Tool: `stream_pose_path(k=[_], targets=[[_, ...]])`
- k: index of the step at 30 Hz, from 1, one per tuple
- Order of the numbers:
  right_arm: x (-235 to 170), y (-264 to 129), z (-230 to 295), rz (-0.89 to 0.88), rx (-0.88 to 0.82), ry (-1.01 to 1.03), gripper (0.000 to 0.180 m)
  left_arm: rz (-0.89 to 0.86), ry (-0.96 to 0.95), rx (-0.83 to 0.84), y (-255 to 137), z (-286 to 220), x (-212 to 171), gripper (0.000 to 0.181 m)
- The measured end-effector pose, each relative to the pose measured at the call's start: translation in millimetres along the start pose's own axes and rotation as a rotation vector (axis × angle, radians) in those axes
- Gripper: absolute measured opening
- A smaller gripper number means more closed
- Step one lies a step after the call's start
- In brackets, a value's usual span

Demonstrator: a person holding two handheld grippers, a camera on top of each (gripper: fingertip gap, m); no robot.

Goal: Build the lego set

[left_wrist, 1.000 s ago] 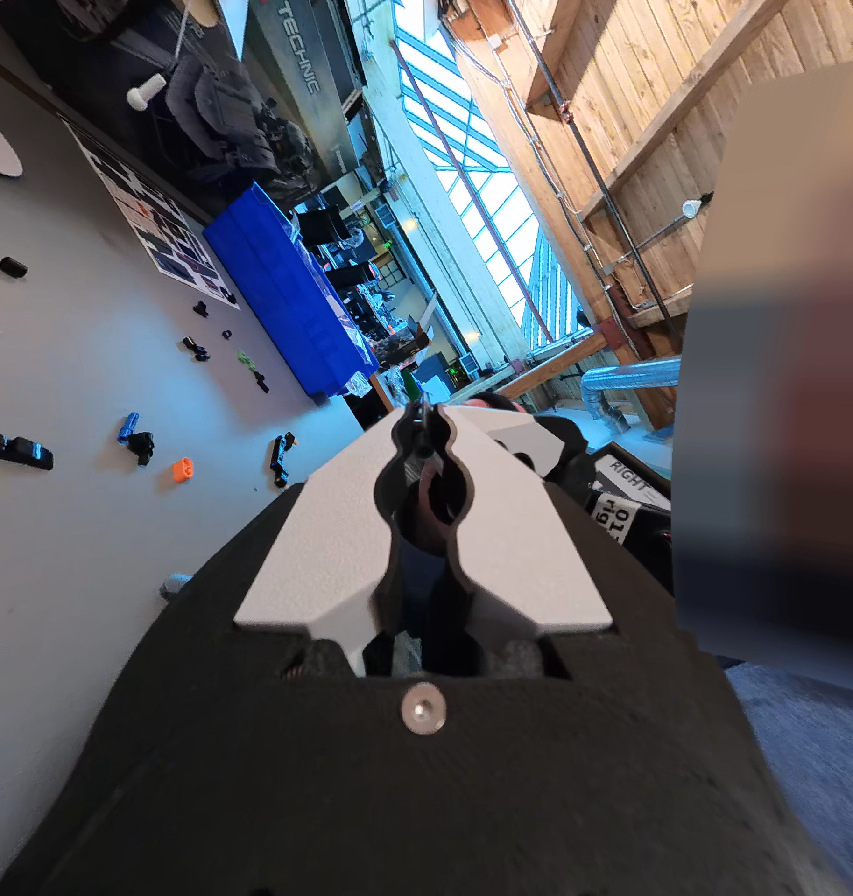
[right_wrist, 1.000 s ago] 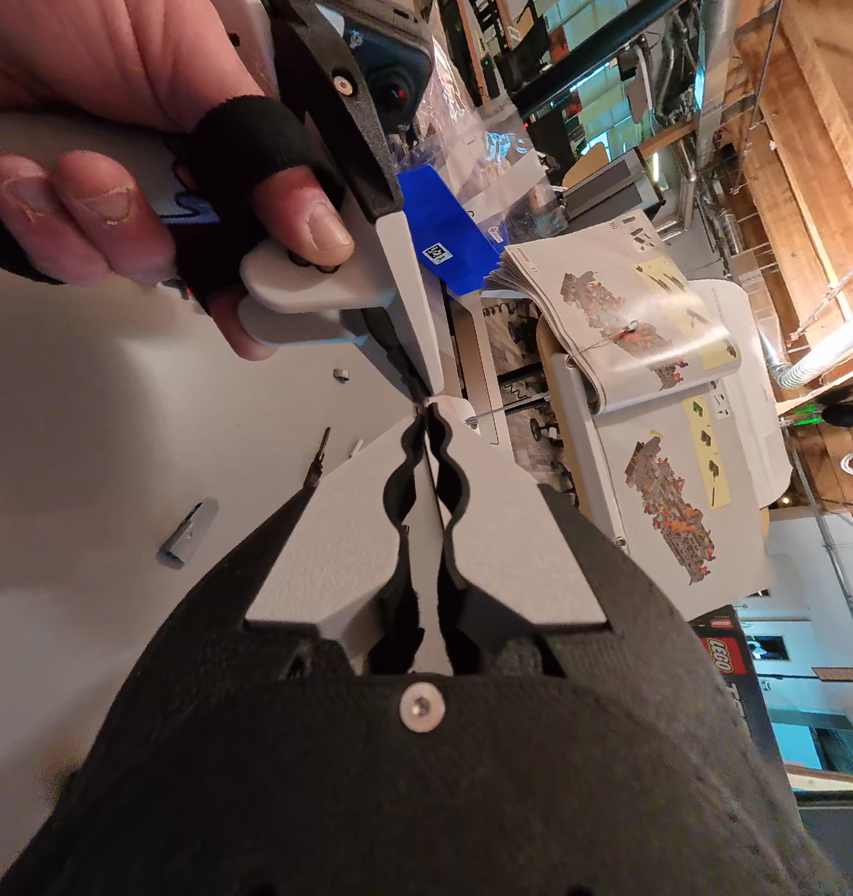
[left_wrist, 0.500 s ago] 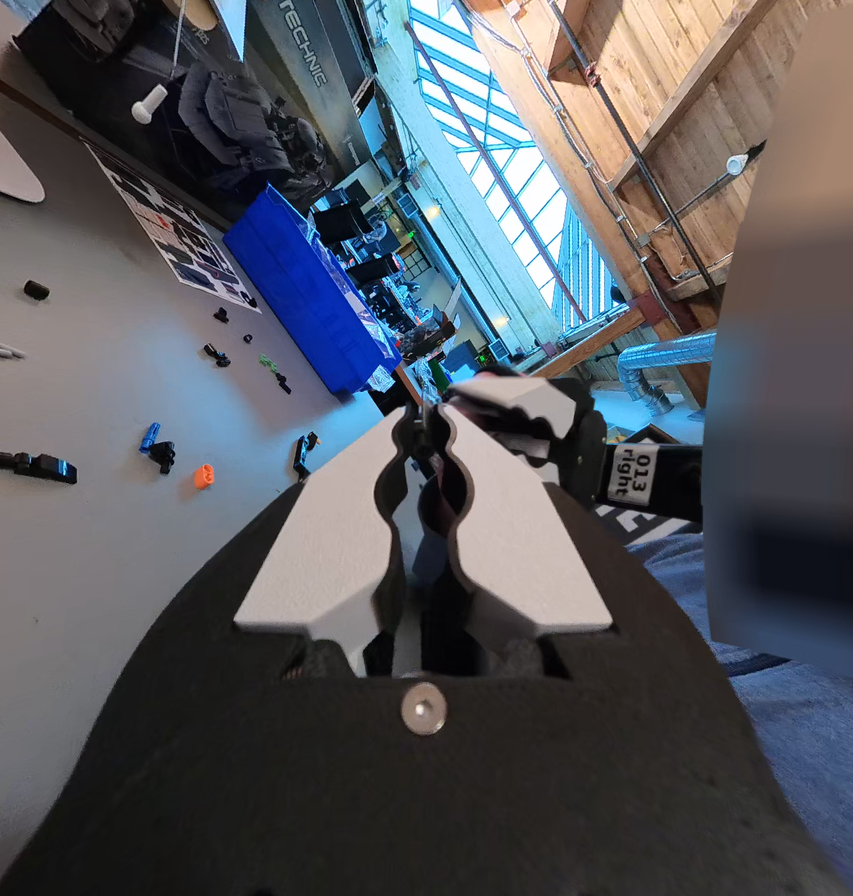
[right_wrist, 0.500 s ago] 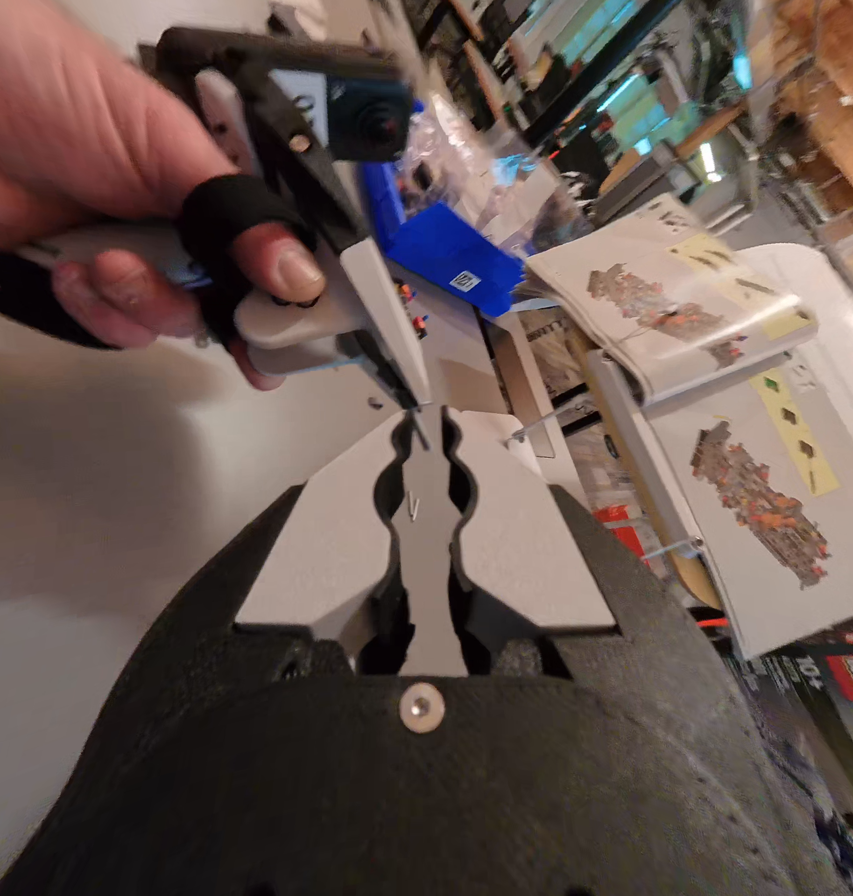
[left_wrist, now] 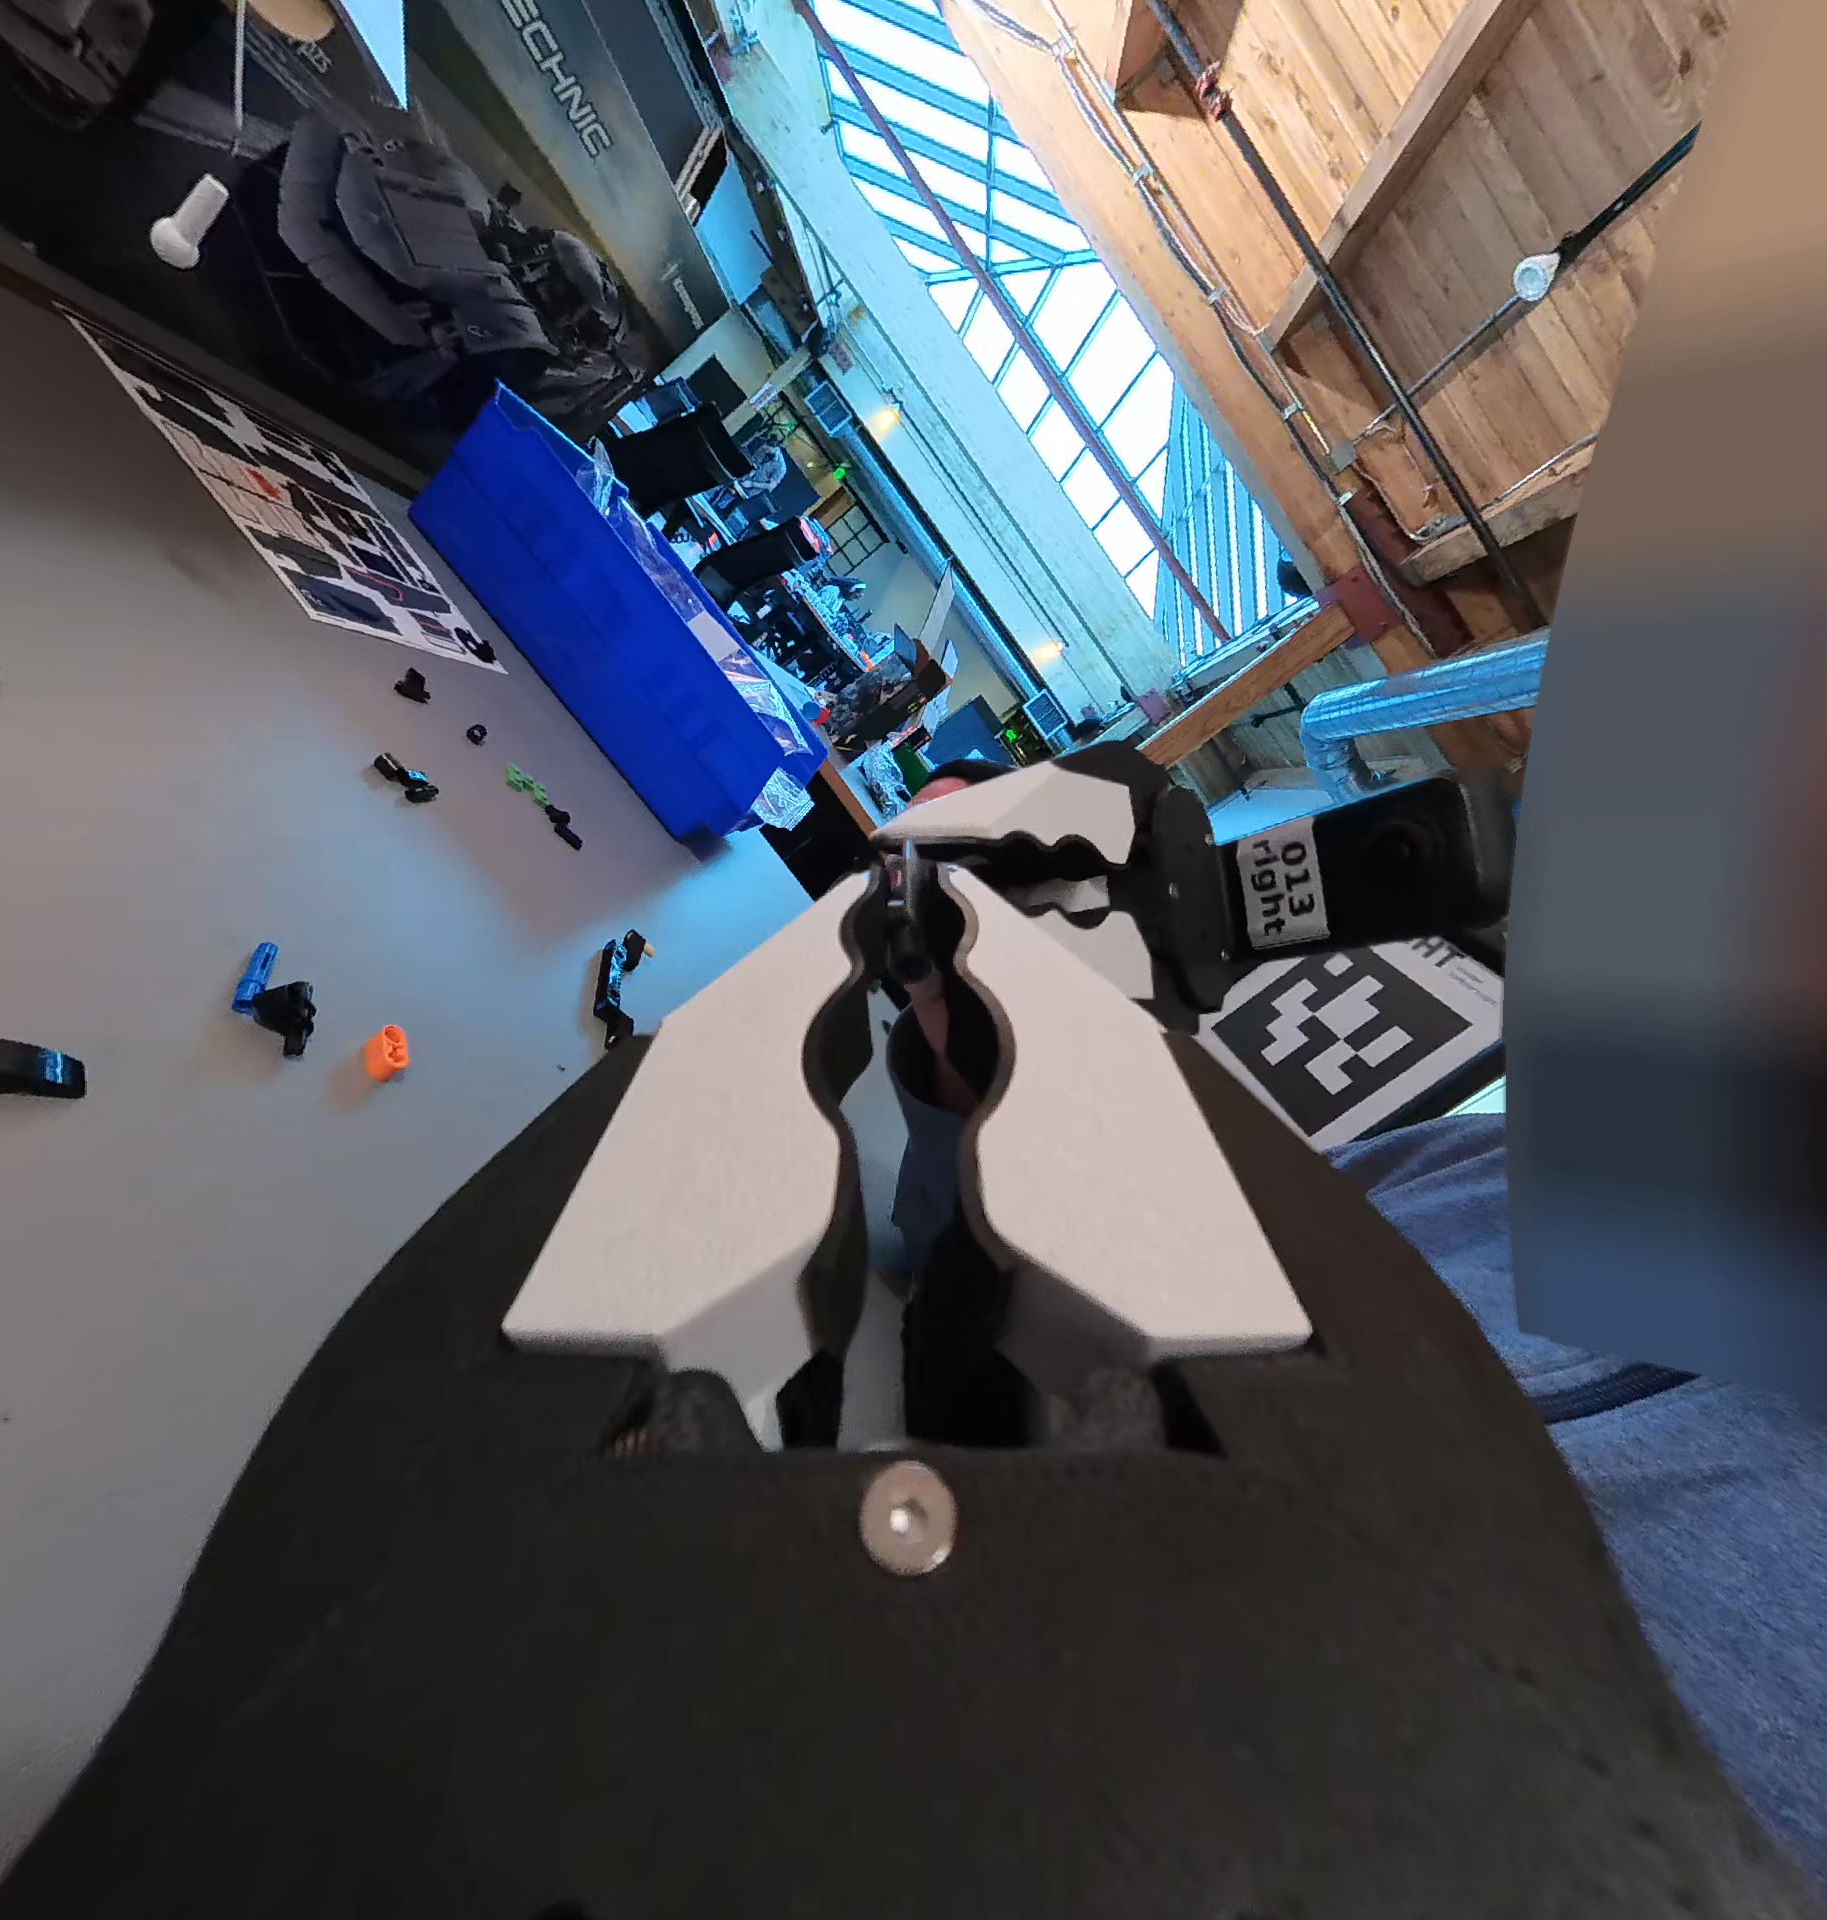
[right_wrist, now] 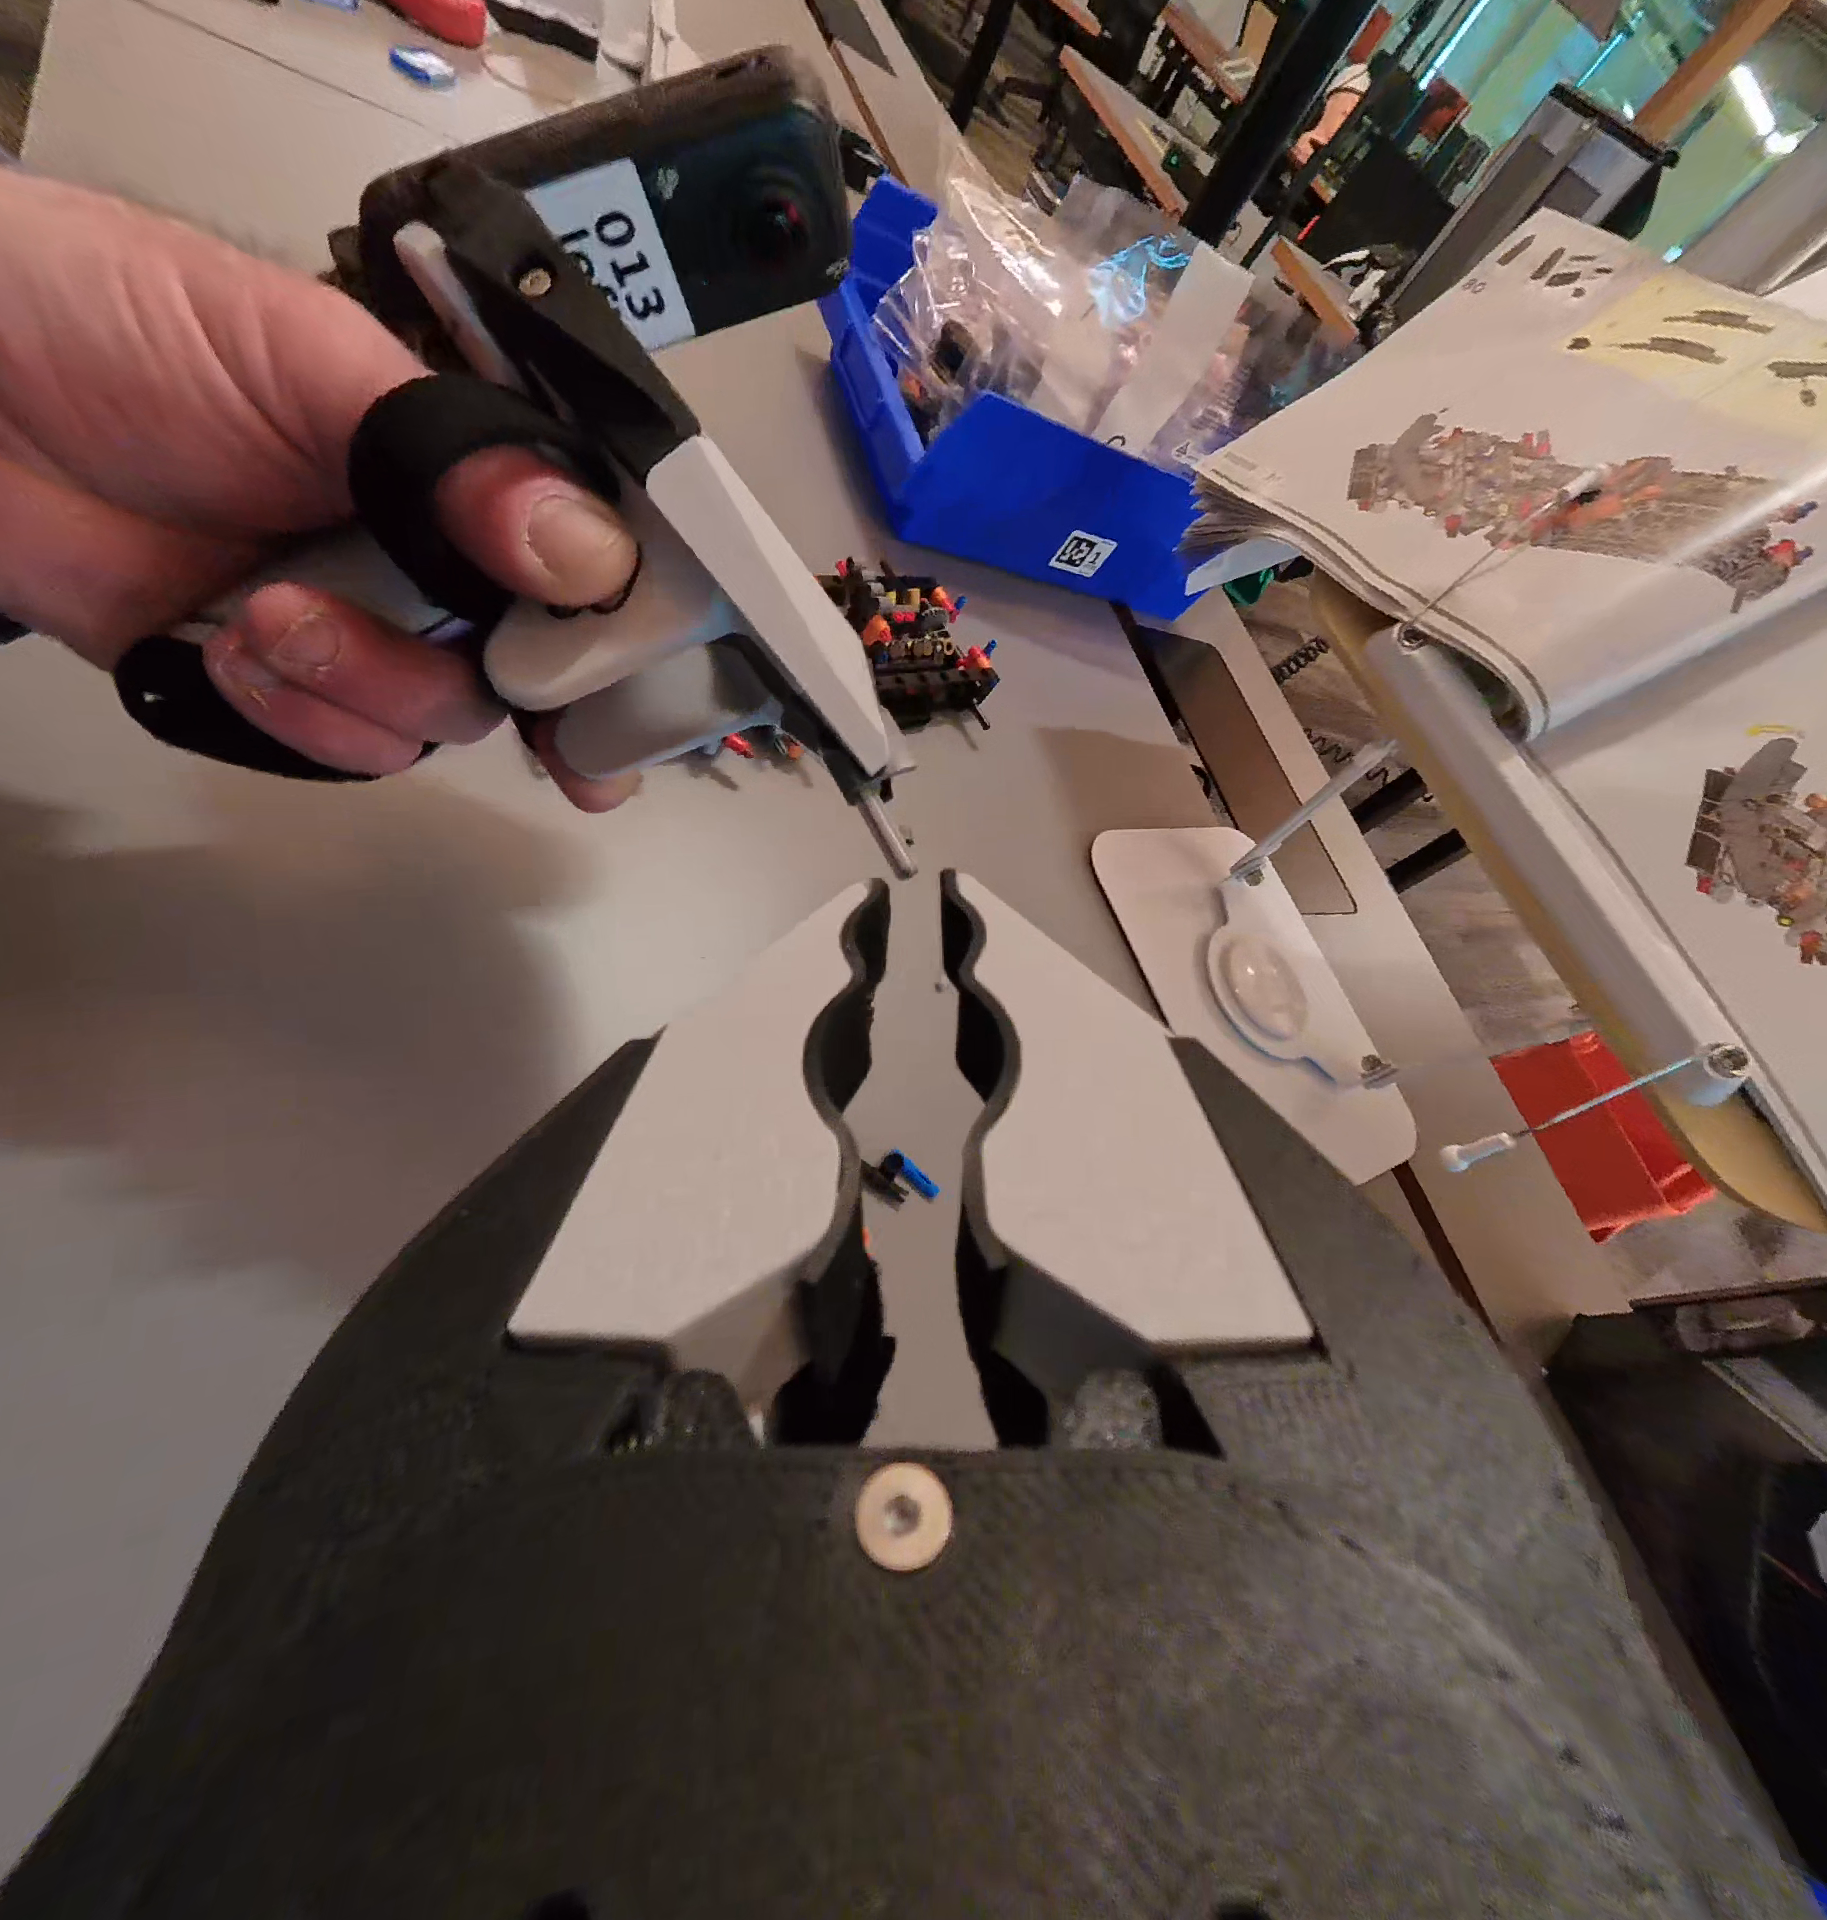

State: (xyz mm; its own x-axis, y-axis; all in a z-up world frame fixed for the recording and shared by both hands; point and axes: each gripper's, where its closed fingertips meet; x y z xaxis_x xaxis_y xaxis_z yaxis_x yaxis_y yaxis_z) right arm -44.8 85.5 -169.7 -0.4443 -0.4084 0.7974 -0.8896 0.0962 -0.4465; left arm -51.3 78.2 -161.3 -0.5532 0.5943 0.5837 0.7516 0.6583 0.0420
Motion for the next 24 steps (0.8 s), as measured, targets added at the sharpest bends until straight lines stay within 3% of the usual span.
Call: stream_pose_path(k=[3,24], targets=[[-2,-1,1,0.022,-0.007,-0.039,0.0,0.018,0.007,0.006,2,0,-3,0.005],[-10,-1,5,0.134,-0.082,-0.107,0.0,0.027,0.115,0.111,8,2,-10,0.006]])
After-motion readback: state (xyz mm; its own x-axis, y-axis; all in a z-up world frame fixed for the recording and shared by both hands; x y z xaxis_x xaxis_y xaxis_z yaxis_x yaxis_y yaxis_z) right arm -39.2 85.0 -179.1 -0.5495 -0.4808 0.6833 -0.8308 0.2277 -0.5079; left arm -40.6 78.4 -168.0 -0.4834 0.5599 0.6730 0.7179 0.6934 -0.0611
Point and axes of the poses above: each gripper's, where its closed fingertips meet, y out along the fingers, x out of its top, z = x × y across the jaws, and after that the axes turned 9 degrees about x, right-handed
